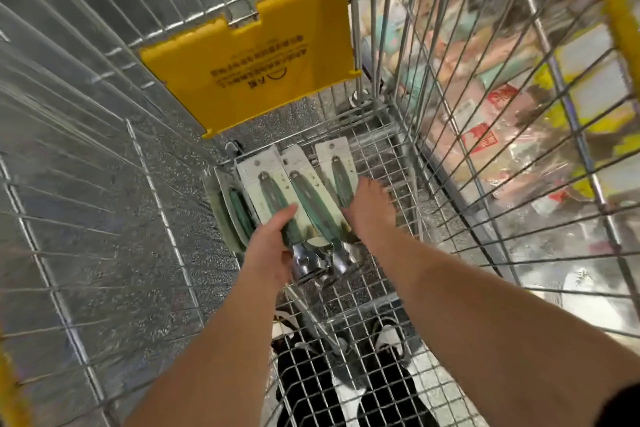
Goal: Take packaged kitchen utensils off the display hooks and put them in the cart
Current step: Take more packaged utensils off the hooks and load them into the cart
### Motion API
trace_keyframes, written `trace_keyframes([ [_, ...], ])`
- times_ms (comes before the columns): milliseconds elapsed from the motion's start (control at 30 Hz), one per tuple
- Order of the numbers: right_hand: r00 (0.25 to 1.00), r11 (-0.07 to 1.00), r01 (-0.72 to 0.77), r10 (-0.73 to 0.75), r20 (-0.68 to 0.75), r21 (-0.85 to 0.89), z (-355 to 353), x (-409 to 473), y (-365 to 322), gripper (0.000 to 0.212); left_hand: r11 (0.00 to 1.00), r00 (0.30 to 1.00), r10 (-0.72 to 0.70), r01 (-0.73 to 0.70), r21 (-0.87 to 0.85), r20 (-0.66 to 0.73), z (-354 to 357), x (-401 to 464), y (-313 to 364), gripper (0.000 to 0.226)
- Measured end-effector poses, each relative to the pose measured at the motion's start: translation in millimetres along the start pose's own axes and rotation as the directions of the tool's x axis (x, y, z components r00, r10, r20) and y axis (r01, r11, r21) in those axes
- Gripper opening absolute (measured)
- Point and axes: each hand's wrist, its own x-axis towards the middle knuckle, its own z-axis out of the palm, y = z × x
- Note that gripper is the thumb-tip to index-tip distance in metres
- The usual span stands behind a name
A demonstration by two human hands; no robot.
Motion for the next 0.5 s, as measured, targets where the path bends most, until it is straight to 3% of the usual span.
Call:
trace_keyframes([
  [67, 0.999, 1.000, -0.024, 0.024, -0.025, 0.009, 4, 2, 1, 0.082, 1.000, 1.000, 0.009, -0.009, 0.001, 0.000, -1, 1, 2, 0.030],
  [167, 0.997, 0.992, -0.064, 0.068, -0.031, 0.107, -2, 2, 4, 0.063, 1.000, 1.000, 0.010, -0.010, -0.001, -0.013, 1, -2, 6, 0.034],
  [300, 0.991, 0.961, -0.125, 0.134, -0.021, 0.247, -18, -11, 10, 0.066, 1.000, 1.000, 0.022, -0.022, -0.012, -0.016, 8, -20, 9, 0.042],
  [400, 0.974, 0.816, -0.221, 0.206, 0.089, 0.533, -35, -31, 13, 0.063, 0.999, 0.999, 0.024, -0.023, -0.040, 0.031, 19, -49, 13, 0.036],
  [500, 0.953, 0.600, -0.297, 0.135, 0.272, 0.743, -66, -64, 12, 0.046, 0.996, 0.998, 0.011, -0.005, -0.092, 0.058, 30, -87, 21, 0.032],
])
